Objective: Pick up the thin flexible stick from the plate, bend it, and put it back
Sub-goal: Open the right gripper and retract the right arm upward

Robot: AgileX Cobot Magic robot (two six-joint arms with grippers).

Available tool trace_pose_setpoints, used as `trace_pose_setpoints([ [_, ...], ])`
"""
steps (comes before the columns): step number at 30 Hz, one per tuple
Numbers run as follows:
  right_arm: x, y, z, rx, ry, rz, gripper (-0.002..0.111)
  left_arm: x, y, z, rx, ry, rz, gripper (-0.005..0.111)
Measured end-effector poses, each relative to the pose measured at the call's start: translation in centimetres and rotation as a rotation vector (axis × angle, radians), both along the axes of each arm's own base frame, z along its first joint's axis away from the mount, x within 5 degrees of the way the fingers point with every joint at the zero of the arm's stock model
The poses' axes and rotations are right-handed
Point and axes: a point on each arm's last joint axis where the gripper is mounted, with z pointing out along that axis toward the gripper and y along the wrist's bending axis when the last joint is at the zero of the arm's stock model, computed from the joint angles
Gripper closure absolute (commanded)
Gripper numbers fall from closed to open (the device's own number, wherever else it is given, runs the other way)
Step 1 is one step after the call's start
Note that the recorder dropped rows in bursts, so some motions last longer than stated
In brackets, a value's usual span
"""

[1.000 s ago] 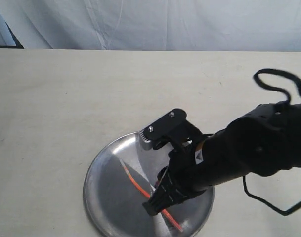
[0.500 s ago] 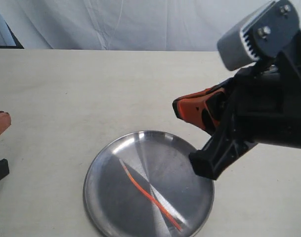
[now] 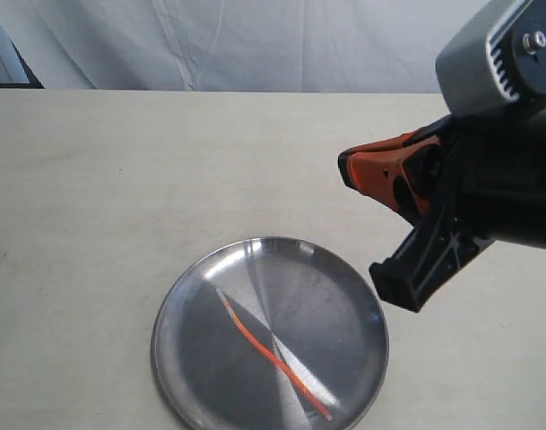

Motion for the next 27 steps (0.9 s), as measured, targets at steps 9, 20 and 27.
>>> trace_pose_setpoints([
  [9,0.7,-1.1,-1.9,-0.095,-0.067,-0.1,0.108,-3.3,3.2,-1.4,-0.066,-0.201,0.264,0.107],
  [20,0.8,-1.4,-3.1,0.044,0.013,-0.212,0.108,-4.0,3.5,-1.3,-0.078,-0.256,0.308,0.107],
  [27,0.8,-1.4,-3.1,0.064,0.026,-0.218,0.108,-4.0,3.5,-1.3,-0.078,-0.256,0.308,0.107],
])
